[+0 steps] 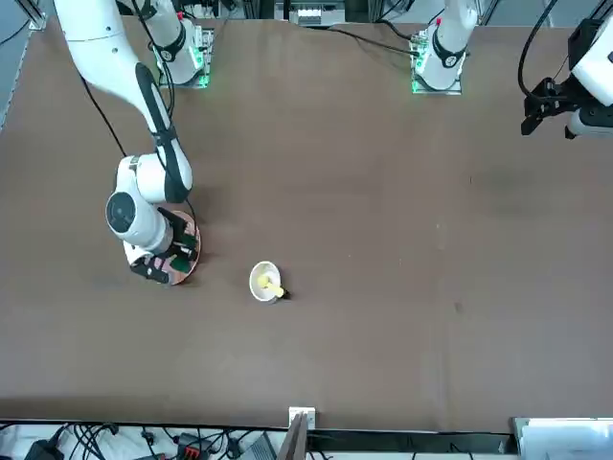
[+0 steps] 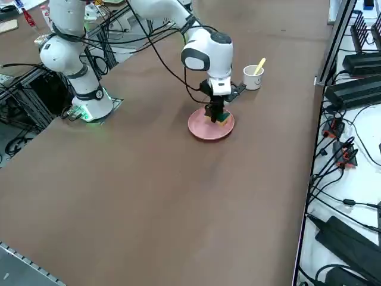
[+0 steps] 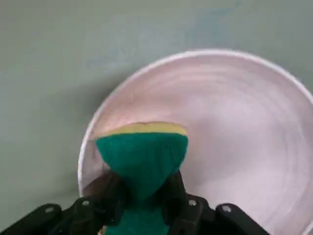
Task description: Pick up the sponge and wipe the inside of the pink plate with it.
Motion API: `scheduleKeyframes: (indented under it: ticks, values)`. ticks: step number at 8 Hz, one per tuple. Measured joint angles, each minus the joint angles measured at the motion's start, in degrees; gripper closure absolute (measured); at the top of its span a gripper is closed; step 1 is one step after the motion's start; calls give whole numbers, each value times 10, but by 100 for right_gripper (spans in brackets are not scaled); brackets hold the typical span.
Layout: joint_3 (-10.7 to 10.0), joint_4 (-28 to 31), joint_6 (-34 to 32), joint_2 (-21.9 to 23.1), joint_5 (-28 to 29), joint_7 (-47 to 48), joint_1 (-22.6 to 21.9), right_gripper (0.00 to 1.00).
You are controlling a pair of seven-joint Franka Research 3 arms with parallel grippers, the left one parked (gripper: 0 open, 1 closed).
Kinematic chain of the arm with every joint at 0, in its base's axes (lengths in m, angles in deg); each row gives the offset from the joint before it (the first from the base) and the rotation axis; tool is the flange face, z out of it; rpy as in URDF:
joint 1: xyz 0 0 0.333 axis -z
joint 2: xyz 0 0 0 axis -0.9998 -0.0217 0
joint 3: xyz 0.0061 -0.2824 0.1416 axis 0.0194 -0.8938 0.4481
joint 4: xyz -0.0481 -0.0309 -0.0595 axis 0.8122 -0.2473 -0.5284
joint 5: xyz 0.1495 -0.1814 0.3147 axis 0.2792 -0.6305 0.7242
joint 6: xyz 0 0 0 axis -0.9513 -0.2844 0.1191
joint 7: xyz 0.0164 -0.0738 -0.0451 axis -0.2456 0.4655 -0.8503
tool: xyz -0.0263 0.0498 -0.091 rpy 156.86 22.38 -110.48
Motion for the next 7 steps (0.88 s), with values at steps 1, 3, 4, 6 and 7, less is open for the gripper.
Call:
scheduleKeyframes:
  ticks: [1,3,4,6,7]
  values:
    - [-1,0,-18,1,0,2,-1,59]
    - [-8,0,-39,3,0,2,-1,59]
    - [-14,1,-46,4,0,2,-1,59]
    - [-33,5,-62,7,0,2,-1,60]
    - [-41,7,-66,8,0,2,-1,60]
